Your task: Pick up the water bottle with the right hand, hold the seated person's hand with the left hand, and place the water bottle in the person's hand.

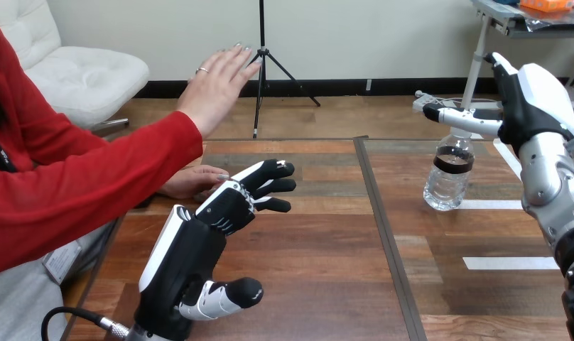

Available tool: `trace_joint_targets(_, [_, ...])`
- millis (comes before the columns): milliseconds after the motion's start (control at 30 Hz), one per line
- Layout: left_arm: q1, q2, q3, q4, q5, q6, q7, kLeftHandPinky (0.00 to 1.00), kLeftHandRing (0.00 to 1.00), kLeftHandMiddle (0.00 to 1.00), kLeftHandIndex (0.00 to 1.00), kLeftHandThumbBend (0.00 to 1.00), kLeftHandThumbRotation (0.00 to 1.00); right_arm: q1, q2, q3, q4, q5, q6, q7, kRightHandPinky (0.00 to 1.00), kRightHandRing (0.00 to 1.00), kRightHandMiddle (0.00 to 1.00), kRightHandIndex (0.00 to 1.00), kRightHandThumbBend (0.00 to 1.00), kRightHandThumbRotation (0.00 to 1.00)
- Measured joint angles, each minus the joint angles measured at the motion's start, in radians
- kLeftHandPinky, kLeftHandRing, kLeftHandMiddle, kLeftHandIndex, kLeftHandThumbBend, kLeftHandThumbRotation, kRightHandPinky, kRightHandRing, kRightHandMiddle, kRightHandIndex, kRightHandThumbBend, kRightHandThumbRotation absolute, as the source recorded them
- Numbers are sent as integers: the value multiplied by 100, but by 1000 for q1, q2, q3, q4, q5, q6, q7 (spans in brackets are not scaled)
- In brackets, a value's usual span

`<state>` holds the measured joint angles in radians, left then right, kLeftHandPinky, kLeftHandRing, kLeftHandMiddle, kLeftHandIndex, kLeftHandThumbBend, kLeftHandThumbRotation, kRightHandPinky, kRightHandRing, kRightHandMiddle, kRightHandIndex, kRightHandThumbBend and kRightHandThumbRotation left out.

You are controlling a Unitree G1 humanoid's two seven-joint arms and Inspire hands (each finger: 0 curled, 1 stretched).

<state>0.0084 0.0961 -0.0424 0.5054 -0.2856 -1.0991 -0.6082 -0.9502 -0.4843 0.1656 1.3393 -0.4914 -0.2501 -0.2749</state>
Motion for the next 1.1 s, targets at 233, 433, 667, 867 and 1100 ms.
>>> trace_joint_targets(233, [0, -1, -4, -1, -2, -2, 1, 72, 82, 86, 84, 100, 77, -2, 5, 18, 0, -10, 9, 3, 82, 92, 93, 95, 100, 58])
trace_joint_targets(433, [1, -3, -10, -2, 4, -7, 8, 70, 81, 86, 84, 100, 76, -2, 12, 26, 2, -16, 17, 15, 83, 92, 93, 94, 100, 58])
trace_joint_targets(667, [3, -3, -23, -5, -5, -8, 8, 71, 82, 86, 85, 100, 76, -2, 16, 34, 2, -21, 22, 26, 84, 93, 93, 94, 100, 58])
trace_joint_targets(867, [3, -4, -28, -5, -20, -13, 6, 71, 82, 87, 85, 100, 76, -2, 18, 43, 3, -26, 22, 34, 82, 91, 92, 94, 100, 58])
trace_joint_targets(1100, [13, -5, -29, -12, -18, -13, 13, 71, 83, 87, 85, 100, 77, -2, 18, 54, 3, -29, 30, 62, 81, 91, 92, 95, 100, 58])
